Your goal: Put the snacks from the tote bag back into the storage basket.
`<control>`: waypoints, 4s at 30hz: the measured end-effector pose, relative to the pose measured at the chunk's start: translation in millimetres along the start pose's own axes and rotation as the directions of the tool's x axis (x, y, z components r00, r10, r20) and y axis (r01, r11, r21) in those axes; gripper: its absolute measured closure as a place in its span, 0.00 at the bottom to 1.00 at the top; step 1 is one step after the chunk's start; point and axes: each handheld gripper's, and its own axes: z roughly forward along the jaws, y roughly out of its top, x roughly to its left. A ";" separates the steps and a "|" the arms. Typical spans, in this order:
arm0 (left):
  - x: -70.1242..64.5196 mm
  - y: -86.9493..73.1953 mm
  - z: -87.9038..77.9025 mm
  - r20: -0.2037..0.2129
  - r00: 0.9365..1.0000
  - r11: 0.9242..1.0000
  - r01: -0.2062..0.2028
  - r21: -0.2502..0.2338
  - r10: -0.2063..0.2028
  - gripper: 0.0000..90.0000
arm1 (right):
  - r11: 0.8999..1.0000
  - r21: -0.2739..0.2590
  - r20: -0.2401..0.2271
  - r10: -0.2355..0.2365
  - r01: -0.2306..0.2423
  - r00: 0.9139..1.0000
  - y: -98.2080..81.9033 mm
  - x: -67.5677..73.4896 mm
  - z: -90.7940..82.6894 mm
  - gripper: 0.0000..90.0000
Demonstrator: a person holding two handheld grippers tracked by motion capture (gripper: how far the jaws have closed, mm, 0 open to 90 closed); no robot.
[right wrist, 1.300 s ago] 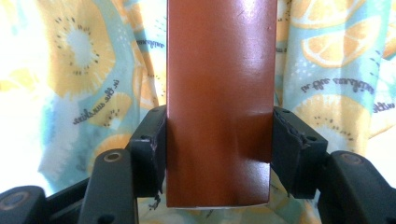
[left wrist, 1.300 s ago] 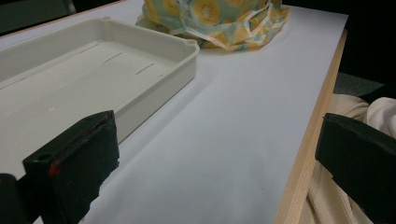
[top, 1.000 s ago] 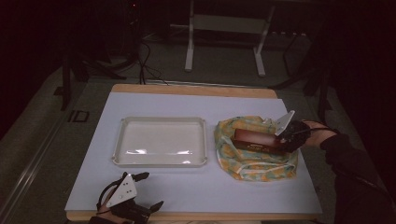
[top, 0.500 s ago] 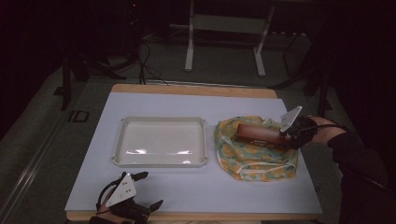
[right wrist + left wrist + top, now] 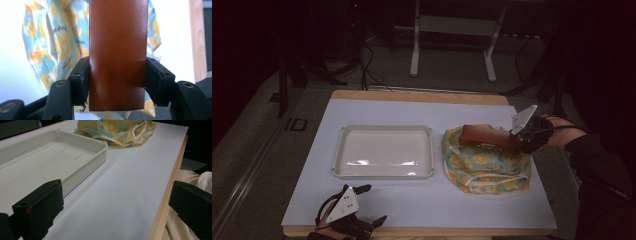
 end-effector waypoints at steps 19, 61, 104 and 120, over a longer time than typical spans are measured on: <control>0.1 -0.6 -0.4 0.008 1.000 1.000 0.005 0.002 -0.005 0.00 | 0.993 -0.021 -0.016 -0.114 0.114 0.993 67.1 -3.9 -1.2 0.48; -0.9 0.2 -0.7 0.024 1.000 1.000 -0.007 -0.005 0.008 0.00 | 0.947 -0.203 -0.044 -0.262 0.248 0.964 191.2 8.5 23.6 0.48; -0.9 0.4 -2.0 0.034 0.999 1.000 -0.014 -0.009 0.015 0.00 | 0.966 -0.194 -0.136 -0.200 0.171 0.970 225.9 15.4 137.0 0.48; -0.9 0.2 -2.0 0.035 0.999 1.000 -0.013 -0.010 0.013 0.00 | 0.976 -0.123 -0.131 -0.195 0.179 0.972 225.7 18.8 158.9 0.48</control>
